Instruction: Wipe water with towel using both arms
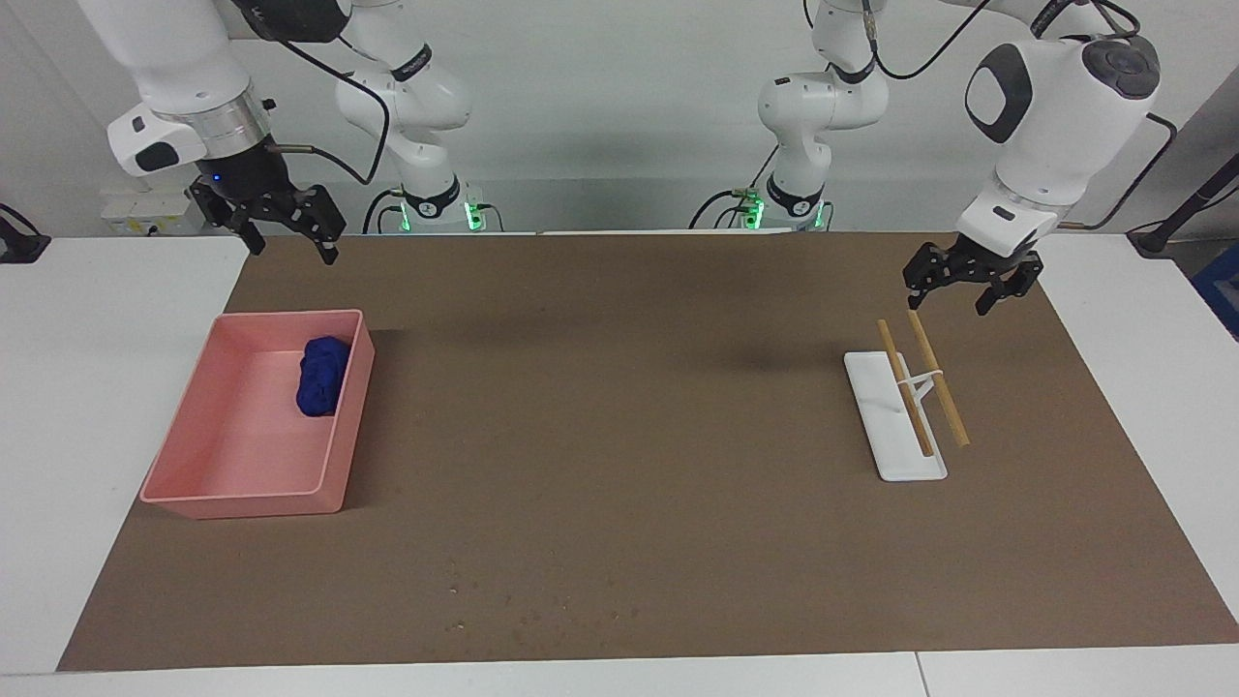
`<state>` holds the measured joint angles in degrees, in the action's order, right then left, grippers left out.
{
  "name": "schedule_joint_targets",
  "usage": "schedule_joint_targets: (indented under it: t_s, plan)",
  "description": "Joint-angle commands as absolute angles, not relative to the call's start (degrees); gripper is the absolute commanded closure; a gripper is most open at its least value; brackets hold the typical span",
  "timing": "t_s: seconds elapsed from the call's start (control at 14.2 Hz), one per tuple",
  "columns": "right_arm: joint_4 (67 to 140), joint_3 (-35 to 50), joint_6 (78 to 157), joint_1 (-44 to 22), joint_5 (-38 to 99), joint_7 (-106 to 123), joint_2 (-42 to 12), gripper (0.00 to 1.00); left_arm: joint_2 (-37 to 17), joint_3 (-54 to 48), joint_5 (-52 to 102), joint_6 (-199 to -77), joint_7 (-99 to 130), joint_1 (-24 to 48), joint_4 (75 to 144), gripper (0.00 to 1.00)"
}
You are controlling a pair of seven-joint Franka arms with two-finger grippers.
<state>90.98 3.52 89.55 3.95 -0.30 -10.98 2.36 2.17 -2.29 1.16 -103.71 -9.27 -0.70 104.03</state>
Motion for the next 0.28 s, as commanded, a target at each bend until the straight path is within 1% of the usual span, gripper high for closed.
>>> schedule_joint_targets:
  t_s: [0.0, 0.21]
  plan:
    - [88.4, 3.8, 88.7, 4.3, 0.1, -12.0, 1.1, 0.00, 3.0, -2.8, 1.0, -103.8, -9.8, -1.3, 104.5, 0.00]
    - [88.6, 3.8, 88.9, 4.1, 0.0, -12.0, 1.0, 0.00, 3.0, -2.8, 1.0, -104.1, -9.8, -1.3, 104.5, 0.00]
